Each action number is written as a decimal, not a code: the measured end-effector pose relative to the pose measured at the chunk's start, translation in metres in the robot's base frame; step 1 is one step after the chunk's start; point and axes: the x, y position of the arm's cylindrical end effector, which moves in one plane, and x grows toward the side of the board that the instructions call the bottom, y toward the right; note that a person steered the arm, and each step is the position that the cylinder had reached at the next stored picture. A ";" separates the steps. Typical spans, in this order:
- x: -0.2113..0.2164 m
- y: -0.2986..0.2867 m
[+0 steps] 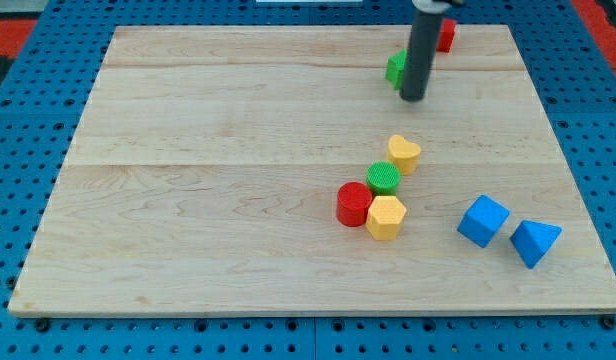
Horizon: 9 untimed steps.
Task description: Move yellow heart towards center left
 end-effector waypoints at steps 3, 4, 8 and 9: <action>0.086 -0.114; 0.082 -0.130; 0.017 -0.230; 0.055 -0.180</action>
